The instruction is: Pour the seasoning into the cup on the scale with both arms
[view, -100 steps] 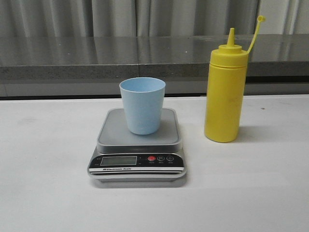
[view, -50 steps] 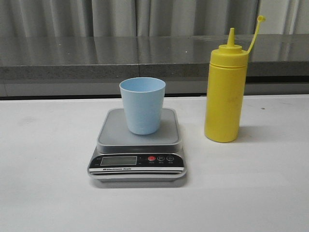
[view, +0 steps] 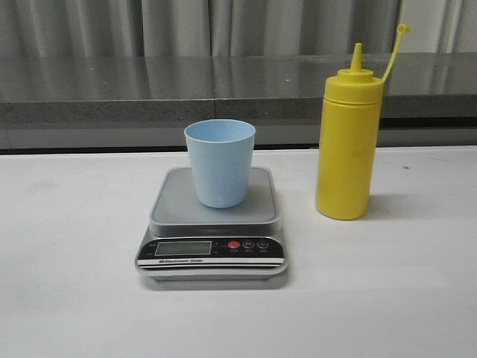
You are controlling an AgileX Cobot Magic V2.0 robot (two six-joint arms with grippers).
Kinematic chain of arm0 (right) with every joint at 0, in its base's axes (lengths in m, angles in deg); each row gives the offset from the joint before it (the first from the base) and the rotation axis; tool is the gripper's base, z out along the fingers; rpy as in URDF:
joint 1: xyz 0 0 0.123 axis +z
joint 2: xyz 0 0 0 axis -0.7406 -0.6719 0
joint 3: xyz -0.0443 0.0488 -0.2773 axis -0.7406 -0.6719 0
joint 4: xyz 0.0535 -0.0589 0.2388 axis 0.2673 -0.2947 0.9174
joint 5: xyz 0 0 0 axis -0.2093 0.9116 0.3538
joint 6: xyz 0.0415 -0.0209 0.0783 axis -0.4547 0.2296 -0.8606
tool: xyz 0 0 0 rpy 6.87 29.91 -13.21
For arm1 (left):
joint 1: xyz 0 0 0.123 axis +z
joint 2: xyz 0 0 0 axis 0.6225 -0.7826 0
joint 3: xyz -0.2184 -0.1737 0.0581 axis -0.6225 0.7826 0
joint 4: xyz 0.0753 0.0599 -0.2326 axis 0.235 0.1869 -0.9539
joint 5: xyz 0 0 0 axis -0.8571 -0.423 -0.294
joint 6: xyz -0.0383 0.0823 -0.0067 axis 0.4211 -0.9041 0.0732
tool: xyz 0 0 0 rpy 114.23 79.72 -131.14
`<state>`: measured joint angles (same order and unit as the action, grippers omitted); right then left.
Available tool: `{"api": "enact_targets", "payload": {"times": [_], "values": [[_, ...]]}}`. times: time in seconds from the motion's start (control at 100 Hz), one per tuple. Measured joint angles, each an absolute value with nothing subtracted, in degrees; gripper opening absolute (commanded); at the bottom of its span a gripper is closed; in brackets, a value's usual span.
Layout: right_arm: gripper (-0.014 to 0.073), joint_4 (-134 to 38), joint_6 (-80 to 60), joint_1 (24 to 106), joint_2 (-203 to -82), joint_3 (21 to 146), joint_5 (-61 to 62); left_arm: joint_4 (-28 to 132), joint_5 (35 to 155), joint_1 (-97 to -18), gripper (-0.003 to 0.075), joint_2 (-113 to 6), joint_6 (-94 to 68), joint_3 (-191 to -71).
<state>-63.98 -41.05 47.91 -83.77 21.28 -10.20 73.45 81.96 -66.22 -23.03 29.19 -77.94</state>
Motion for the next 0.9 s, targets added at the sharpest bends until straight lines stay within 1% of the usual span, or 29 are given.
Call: {"api": "enact_targets", "payload": {"times": [0.24,0.67,0.78,0.9], "values": [[-0.0058,-63.98,-41.05,47.91,-83.77,21.28,-10.68,73.45,81.96,-66.22,-0.0020,-23.03,29.19,-77.94],[-0.0058,-61.11,-41.05,47.91,-83.77,21.28,-19.65,73.58,81.96,-66.22,-0.0020,-23.03,29.19,-77.94],[-0.0058,-61.02,-41.05,47.91,-83.77,21.28,-18.75,73.58,81.96,-66.22,-0.0020,-23.03,29.19,-77.94],[-0.0058,-61.02,-41.05,47.91,-85.14,22.97,-12.98,73.58,81.96,-66.22,-0.0020,-23.03,29.19,-77.94]]}}
